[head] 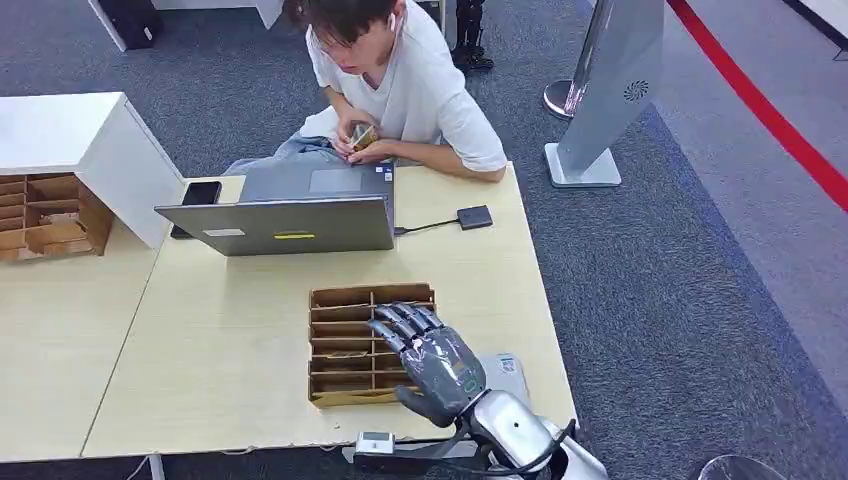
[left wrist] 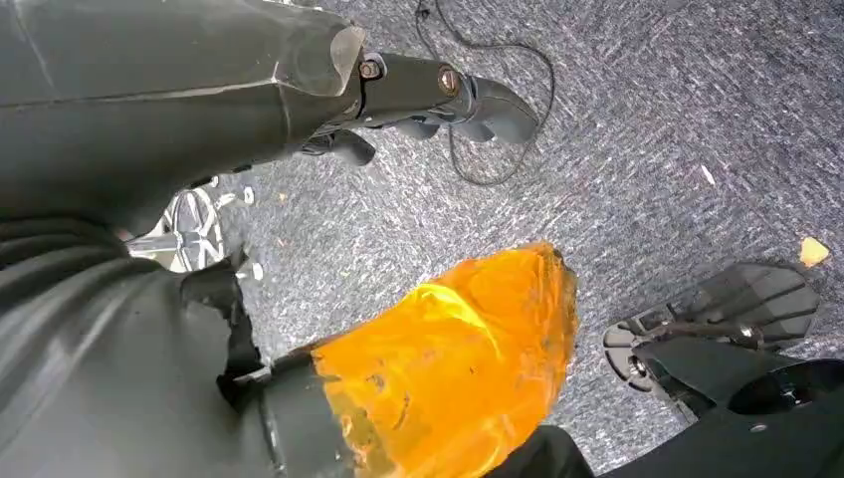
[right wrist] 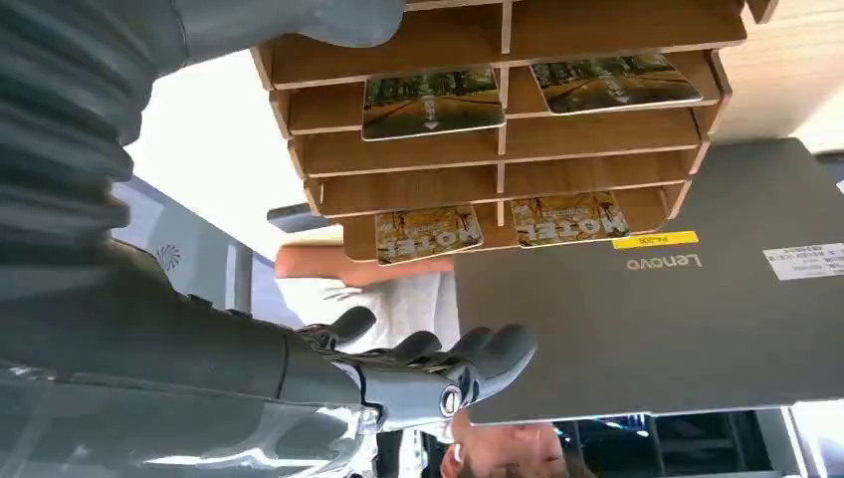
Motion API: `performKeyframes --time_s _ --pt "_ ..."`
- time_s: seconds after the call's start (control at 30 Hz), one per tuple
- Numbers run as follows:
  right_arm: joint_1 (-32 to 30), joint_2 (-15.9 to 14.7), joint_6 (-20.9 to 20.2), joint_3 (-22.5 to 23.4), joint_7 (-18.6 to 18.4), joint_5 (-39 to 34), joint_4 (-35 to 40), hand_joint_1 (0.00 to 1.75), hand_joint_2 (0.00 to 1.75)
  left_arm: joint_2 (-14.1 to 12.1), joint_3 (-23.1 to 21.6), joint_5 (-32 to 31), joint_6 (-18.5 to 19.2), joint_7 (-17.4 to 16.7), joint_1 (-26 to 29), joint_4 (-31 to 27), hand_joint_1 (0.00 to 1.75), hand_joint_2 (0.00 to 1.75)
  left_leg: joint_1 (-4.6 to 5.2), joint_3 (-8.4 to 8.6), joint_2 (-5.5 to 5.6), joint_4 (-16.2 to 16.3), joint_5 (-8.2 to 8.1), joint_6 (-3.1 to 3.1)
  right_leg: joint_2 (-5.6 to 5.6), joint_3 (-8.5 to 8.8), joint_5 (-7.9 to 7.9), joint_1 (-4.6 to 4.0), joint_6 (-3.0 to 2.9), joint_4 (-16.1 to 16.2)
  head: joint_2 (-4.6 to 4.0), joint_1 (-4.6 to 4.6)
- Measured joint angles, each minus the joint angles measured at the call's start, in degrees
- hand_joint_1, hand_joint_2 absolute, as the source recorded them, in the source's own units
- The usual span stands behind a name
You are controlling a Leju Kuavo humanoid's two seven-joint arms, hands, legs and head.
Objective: Pass the card to the sensor for recognition and then transmit it.
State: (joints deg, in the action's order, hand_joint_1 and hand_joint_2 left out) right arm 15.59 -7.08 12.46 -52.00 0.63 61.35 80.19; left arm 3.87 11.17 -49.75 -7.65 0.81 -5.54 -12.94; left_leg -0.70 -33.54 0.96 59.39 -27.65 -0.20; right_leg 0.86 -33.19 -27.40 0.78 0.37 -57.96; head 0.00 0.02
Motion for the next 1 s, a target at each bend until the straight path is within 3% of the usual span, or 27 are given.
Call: performKeyframes --time_s 0.47,0.73,0.77,0.8,1.0 --pt "0.16 0.35 -0.70 0.22 -0.02 -0.18 -0.48 0.26 1.75 0.02 0.00 -0.20 0.07 -0.09 -0.04 0.00 0.00 0.00 0.00 0.00 0.00 0.00 0.00 0.00 0.00 0.00 0.00 0.00 0.00 0.00 0.00 -0.02" --pt "1.08 0.92 -1.24 0.68 -0.20 -0.39 -1.70 0.38 1.75 0.02 0.00 -0.66 0.39 -0.09 -0.26 0.00 0.00 0.00 0.00 0.00 0.00 0.00 0.00 0.00 0.00 0.00 0.00 0.00 0.00 0.00 0.00 0.00" --pt "1.21 0.94 -1.33 0.70 -0.22 -0.48 -1.77 0.52 1.75 0.04 0.00 -0.68 0.44 -0.09 -0.28 0.00 0.00 0.00 0.00 0.00 0.00 0.00 0.00 0.00 0.00 0.00 0.00 0.00 0.00 0.00 0.00 0.00" --pt "1.35 0.98 -1.59 0.72 -0.24 -0.63 -1.90 0.56 1.75 0.04 0.00 -0.68 0.44 -0.09 -0.30 0.00 0.00 0.00 0.00 0.00 0.00 0.00 0.00 0.00 0.00 0.00 0.00 0.00 0.00 0.00 0.00 0.00" --pt "1.83 1.31 -2.14 0.79 -0.61 -0.85 -2.60 0.56 1.75 0.04 0.02 -0.83 0.52 -0.11 -0.35 0.00 0.00 0.00 0.00 0.00 0.00 0.00 0.00 0.00 0.00 0.00 0.00 0.00 0.00 0.00 0.00 0.00"
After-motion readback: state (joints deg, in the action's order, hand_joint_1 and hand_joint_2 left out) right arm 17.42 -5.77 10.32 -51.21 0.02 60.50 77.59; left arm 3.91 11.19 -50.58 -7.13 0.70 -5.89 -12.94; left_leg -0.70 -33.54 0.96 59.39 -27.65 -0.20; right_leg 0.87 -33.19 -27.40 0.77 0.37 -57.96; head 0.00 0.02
